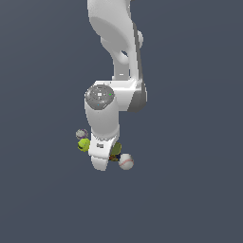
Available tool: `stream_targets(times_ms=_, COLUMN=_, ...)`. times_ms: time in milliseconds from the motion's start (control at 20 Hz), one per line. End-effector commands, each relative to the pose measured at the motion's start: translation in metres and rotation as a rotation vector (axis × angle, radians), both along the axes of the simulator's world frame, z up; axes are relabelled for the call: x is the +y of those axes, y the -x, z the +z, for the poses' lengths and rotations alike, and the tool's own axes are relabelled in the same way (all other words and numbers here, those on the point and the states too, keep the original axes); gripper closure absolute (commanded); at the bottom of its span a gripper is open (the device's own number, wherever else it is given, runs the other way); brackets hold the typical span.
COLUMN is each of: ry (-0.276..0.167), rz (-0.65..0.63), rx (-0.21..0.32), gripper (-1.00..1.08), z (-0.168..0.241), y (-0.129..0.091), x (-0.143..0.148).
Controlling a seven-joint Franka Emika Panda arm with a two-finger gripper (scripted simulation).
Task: Pick up a designated object from a clutter of objects.
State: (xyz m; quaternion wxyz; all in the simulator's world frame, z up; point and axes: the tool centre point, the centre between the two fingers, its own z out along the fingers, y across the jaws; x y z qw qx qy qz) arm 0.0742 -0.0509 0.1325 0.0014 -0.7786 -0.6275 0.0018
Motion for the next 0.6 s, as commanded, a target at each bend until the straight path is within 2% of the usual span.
stream_targets(times_ms=0, ry=0.001, rz=0.001, rx=-0.005, gripper=1.08, z=0.027, y=-0.003, x=0.013)
stream_targets(times_ms=550, ry=0.001, rz=0.001, rx=-0.005, gripper=1.08, z=0.147, y=-0.015, x=0.076)
